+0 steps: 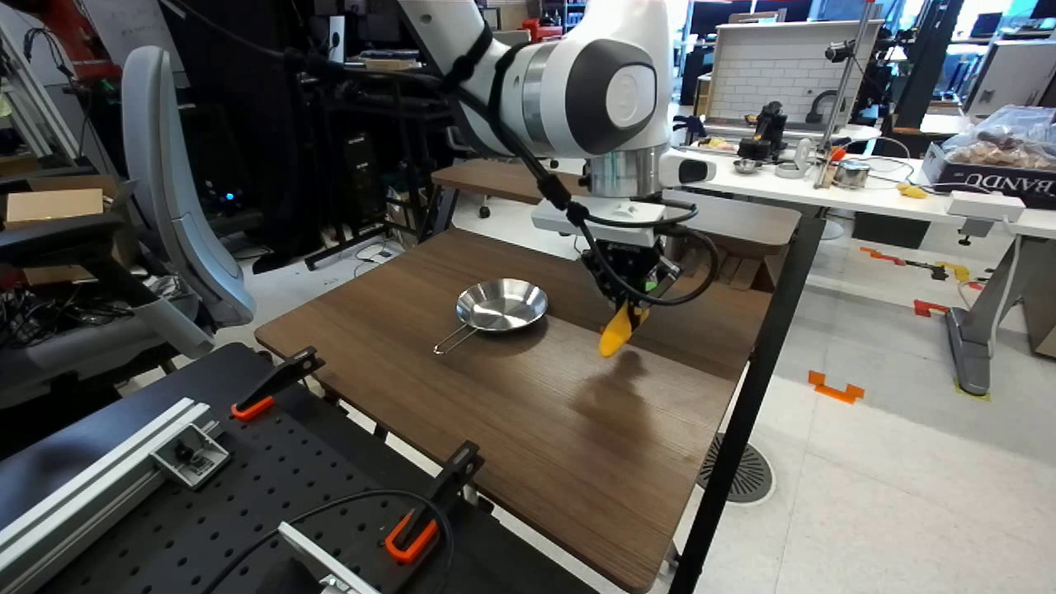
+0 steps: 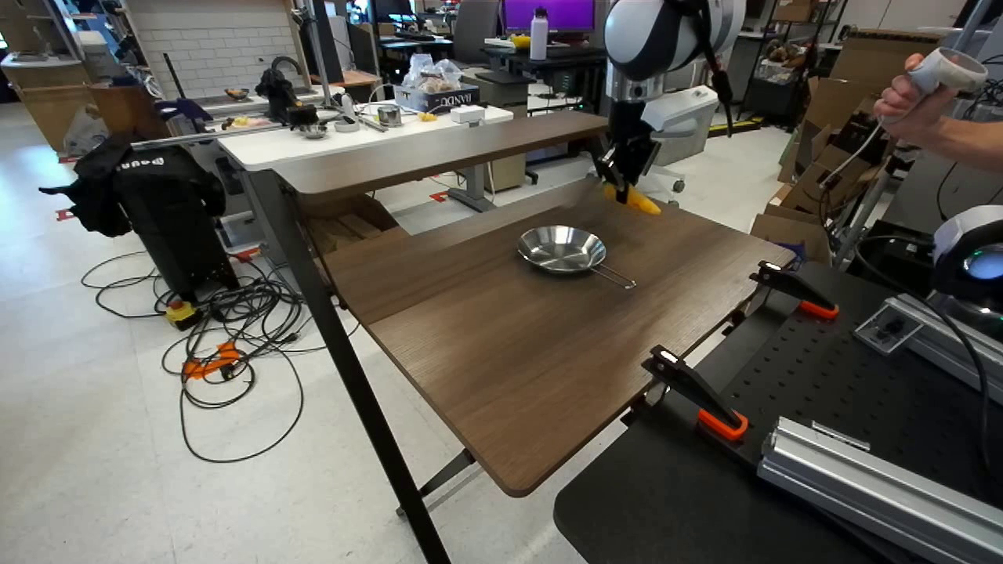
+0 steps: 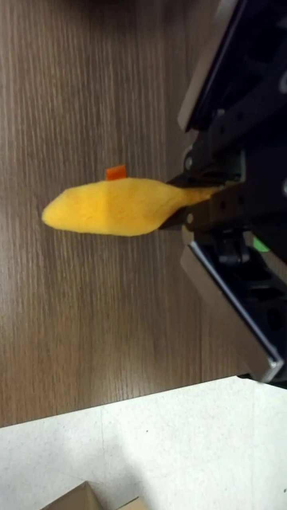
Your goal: Put the carrot plushie on the pan
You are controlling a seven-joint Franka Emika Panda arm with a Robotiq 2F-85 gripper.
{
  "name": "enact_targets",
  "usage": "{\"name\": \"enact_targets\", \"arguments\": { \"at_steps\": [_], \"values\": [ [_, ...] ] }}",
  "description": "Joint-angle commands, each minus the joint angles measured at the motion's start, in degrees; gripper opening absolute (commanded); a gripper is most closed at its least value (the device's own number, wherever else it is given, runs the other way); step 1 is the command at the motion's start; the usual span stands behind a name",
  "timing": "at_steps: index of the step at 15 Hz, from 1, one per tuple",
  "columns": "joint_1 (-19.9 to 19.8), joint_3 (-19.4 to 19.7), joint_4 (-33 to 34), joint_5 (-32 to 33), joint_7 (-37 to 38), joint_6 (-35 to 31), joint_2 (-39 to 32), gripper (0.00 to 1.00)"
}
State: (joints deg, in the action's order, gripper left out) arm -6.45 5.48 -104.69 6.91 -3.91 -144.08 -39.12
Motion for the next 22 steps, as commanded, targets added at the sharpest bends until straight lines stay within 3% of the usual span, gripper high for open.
{"name": "enact_targets", "arguments": {
  "at_steps": [1, 10, 22],
  "values": [
    [1.9, -0.34, -5.4, 0.6, 0.11, -0.51, 6.39, 0.03],
    [7.08, -2.31, -11.57, 1.23, 1.27, -0.81, 14.15, 0.03],
    [11.02, -4.48, -11.47, 1.71, 2.69, -0.68, 11.36, 0.03]
  ]
}}
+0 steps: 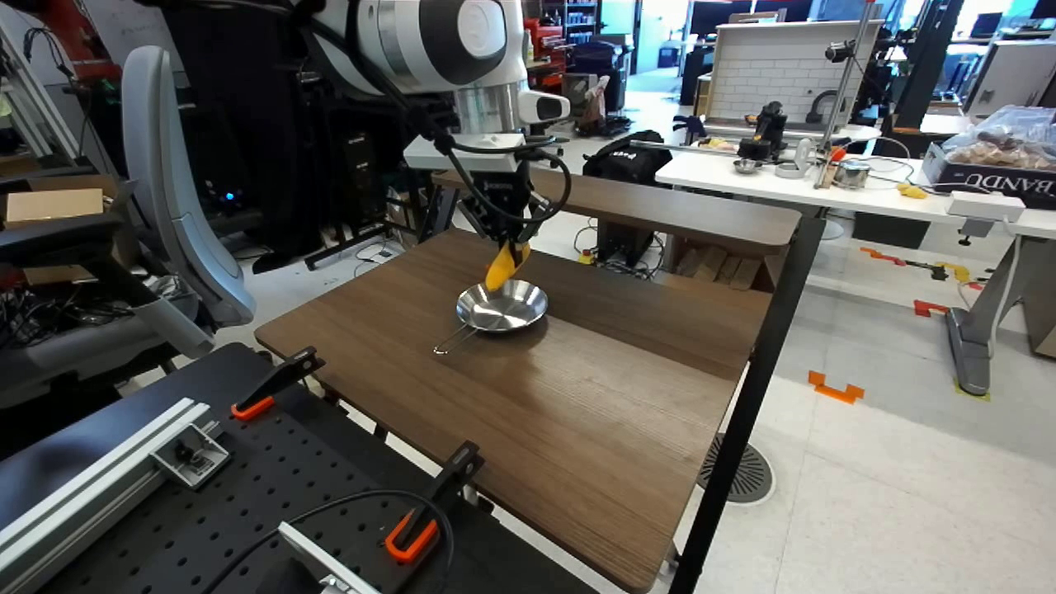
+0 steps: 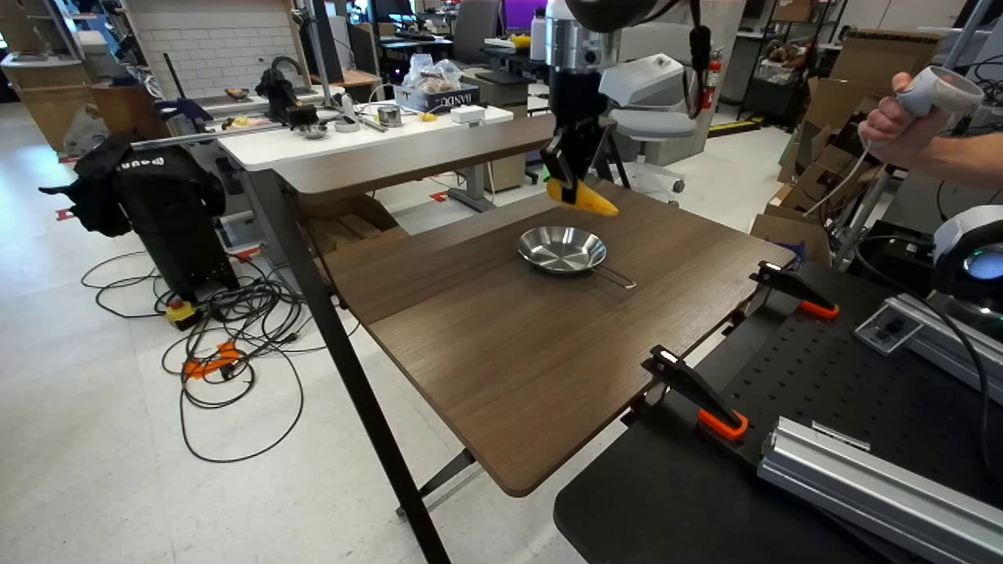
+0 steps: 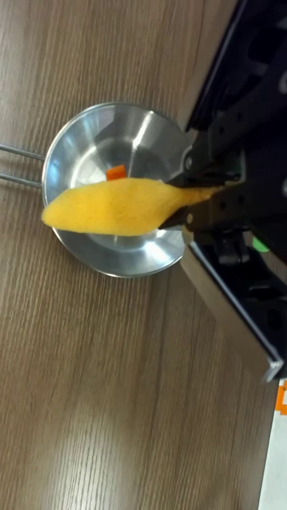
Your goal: Put the carrot plushie on the pan
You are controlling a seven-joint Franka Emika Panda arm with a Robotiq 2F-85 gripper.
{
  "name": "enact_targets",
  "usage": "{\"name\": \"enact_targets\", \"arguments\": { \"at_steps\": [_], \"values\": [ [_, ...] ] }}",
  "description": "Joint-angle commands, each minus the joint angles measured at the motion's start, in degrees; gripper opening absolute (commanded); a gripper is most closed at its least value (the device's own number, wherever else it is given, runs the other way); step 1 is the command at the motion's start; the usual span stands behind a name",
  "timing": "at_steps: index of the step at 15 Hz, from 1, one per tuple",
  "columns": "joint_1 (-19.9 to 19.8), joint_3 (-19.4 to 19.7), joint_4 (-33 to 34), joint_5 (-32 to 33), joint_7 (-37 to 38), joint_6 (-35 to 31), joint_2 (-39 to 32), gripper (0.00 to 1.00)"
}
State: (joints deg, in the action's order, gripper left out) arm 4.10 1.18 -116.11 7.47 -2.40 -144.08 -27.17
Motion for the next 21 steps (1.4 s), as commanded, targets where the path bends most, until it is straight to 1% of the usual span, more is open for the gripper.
{"name": "enact_targets", "arguments": {
  "at_steps": [1, 2, 3, 4, 11, 12, 14, 21],
  "values": [
    [0.54, -0.22, 0.01, 1.11, 1.21, -0.64, -0.83, 0.03],
    [0.55, -0.25, 0.01, 1.07, 1.19, -0.64, -1.02, 0.03],
    [0.59, -0.21, 0.06, 1.02, 1.3, -0.46, -1.21, 0.37],
    [0.53, -0.24, 0.07, 0.9, 1.24, -0.4, -1.34, 0.38],
    [0.57, -0.16, -0.29, 0.99, 1.3, -0.45, -1.41, 0.88],
    [0.55, -0.19, -0.43, 0.95, 1.27, -0.42, -1.17, 0.96],
    [0.57, -0.12, -1.04, 1.05, 1.3, -0.37, -0.3, 1.0],
    [0.51, 0.15, -4.27, 1.44, 1.46, -0.38, 4.64, 1.0]
  ]
}}
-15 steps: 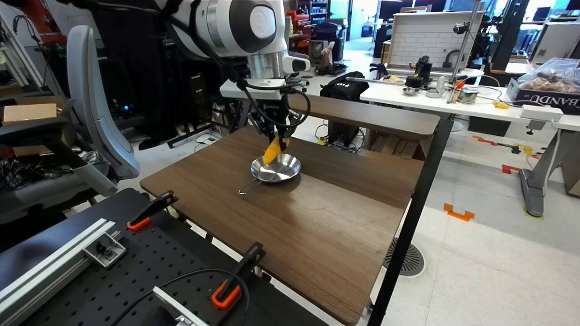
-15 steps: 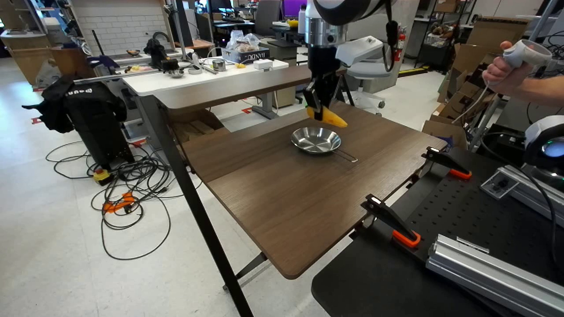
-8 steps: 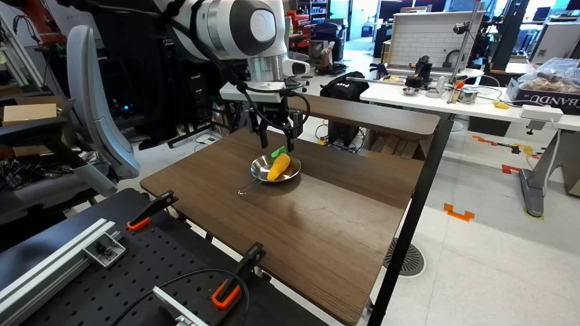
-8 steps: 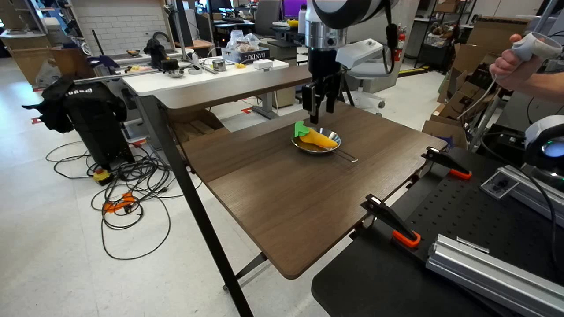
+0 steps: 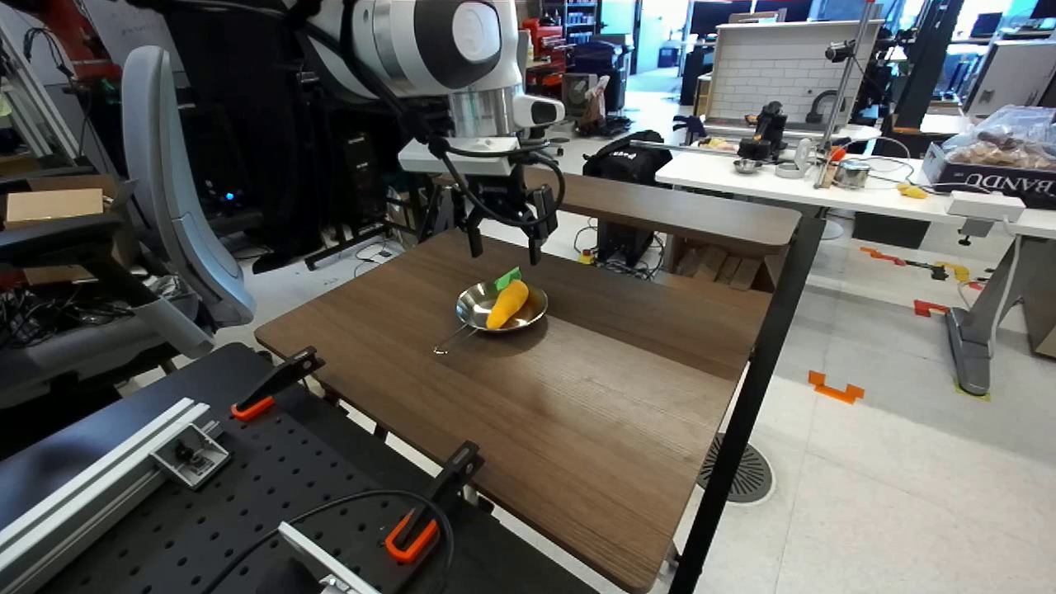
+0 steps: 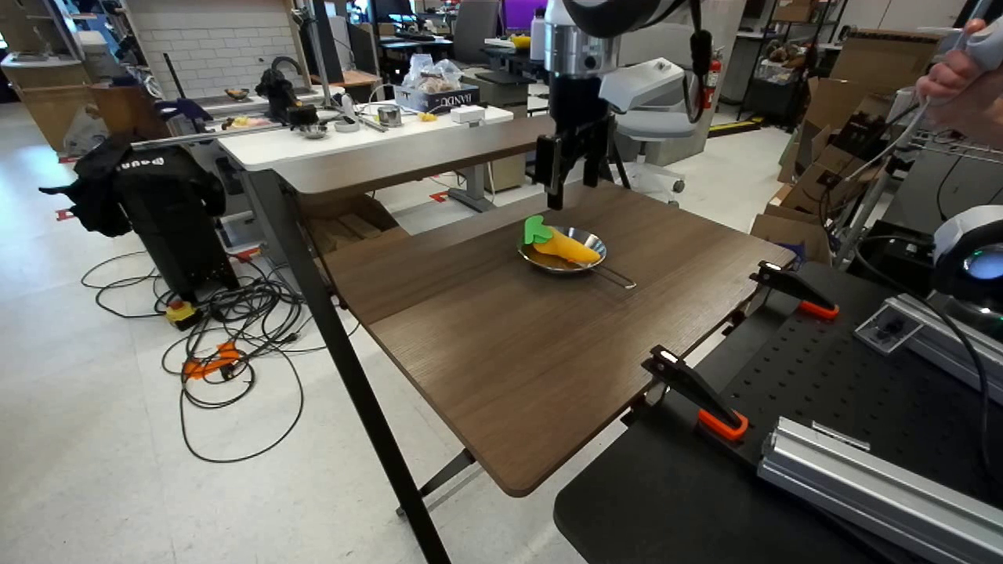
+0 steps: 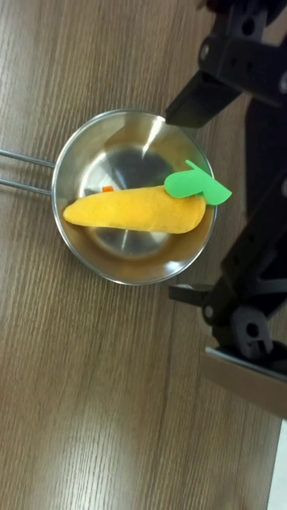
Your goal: Put the carrot plushie on the pan
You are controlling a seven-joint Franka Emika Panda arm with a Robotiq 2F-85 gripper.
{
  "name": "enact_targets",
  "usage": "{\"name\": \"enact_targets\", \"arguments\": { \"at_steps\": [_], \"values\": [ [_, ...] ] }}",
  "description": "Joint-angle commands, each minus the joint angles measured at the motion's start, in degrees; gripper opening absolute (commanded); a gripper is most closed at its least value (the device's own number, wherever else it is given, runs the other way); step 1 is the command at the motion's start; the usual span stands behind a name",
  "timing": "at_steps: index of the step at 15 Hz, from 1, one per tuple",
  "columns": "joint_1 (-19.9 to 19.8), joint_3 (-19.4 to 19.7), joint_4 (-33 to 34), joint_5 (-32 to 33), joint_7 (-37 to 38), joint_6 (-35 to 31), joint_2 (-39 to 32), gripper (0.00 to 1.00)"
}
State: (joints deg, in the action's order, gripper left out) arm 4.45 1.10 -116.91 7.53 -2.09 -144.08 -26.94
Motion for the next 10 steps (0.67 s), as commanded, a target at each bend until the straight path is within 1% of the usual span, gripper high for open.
{"name": "enact_targets", "arguments": {
  "at_steps": [1, 10],
  "values": [
    [0.17, 0.23, -4.05, 1.45, 1.22, -0.43, 5.32, 1.0],
    [0.21, -0.04, -11.11, 3.33, 2.65, -0.53, 15.4, 1.0]
  ]
}}
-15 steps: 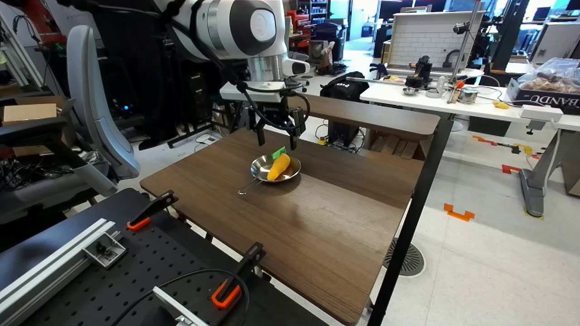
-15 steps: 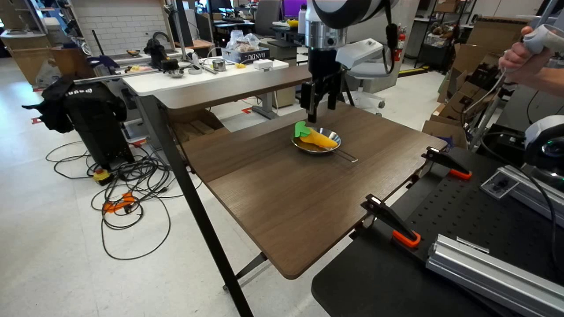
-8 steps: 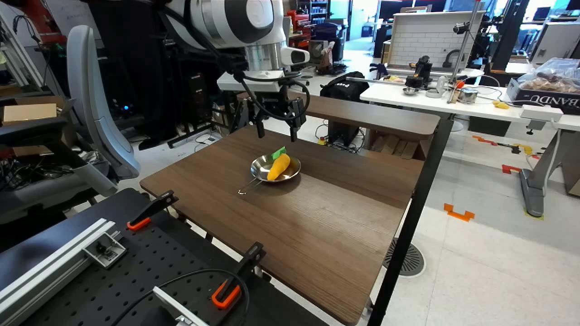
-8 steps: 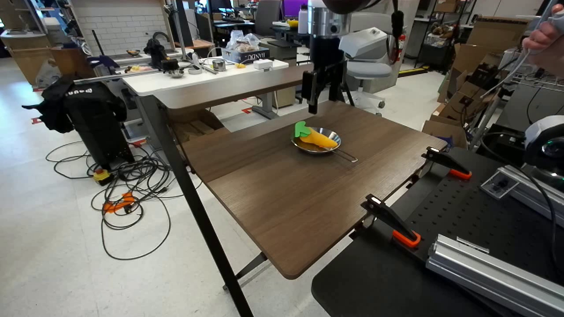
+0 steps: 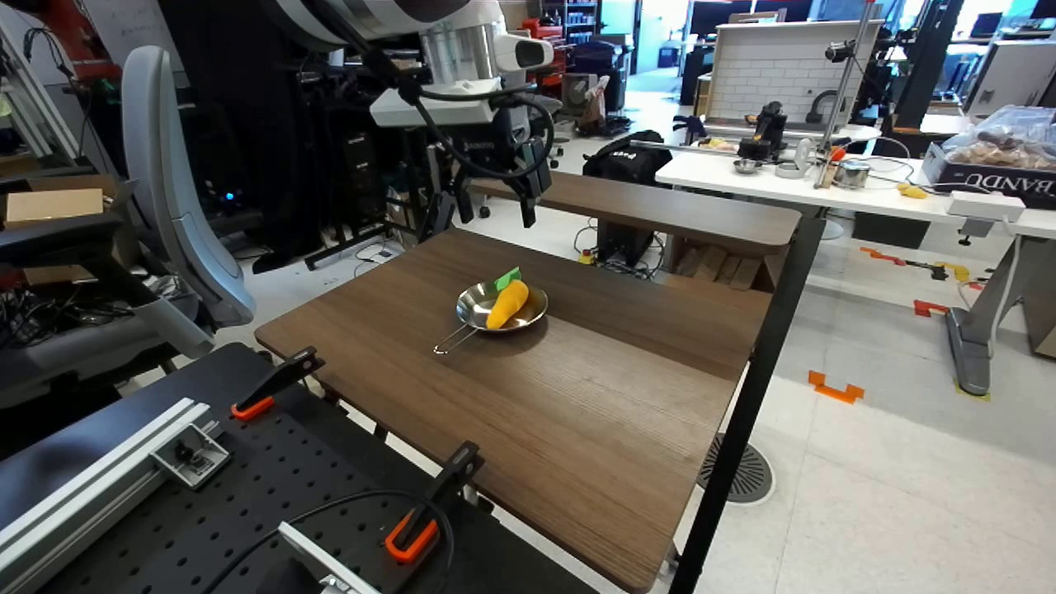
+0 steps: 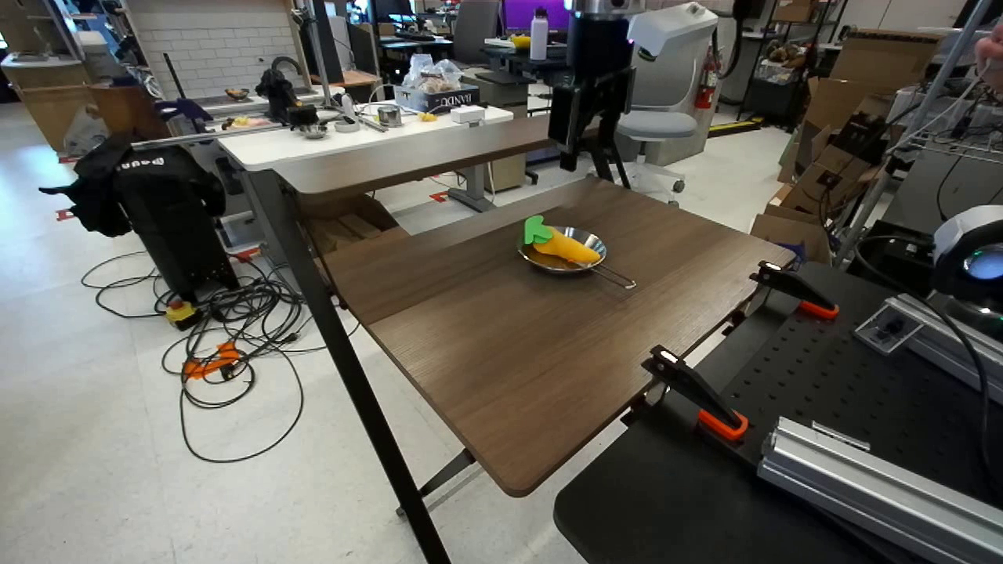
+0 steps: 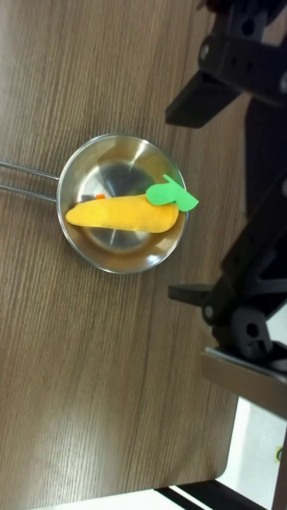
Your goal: Put the carrot plushie on the pan
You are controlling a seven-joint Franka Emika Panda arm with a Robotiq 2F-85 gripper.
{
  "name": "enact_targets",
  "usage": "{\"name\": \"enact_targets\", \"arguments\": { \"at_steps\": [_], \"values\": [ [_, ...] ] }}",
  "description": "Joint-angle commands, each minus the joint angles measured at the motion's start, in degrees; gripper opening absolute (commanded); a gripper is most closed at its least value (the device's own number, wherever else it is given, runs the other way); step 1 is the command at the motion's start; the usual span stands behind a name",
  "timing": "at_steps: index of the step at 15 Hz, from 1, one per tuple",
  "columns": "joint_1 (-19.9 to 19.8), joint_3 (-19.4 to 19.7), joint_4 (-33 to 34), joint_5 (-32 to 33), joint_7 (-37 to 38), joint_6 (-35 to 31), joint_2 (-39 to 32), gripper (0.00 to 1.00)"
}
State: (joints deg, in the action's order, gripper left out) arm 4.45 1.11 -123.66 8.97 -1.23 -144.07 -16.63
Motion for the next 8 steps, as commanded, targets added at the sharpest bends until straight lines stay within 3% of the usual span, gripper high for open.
{"name": "enact_targets", "arguments": {
  "at_steps": [1, 3, 5, 6, 8],
  "values": [
    [0.23, -0.04, -4.96, 2.4, 2.14, -0.05, 6.11, 1.0],
    [-0.25, -0.78, -4.88, 0.58, 1.65, 5.75, 7.52, 1.0],
    [-1.6, -2.2, -4.56, -5.13, -3.1, 14.14, 7.22, 1.0],
    [-0.81, -1.3, -3.34, -1.7, -0.04, 9.63, 5.51, 1.0],
    [-0.97, -1.73, -3.66, -3.45, -1.23, 12.55, 5.76, 1.0]
  ]
}}
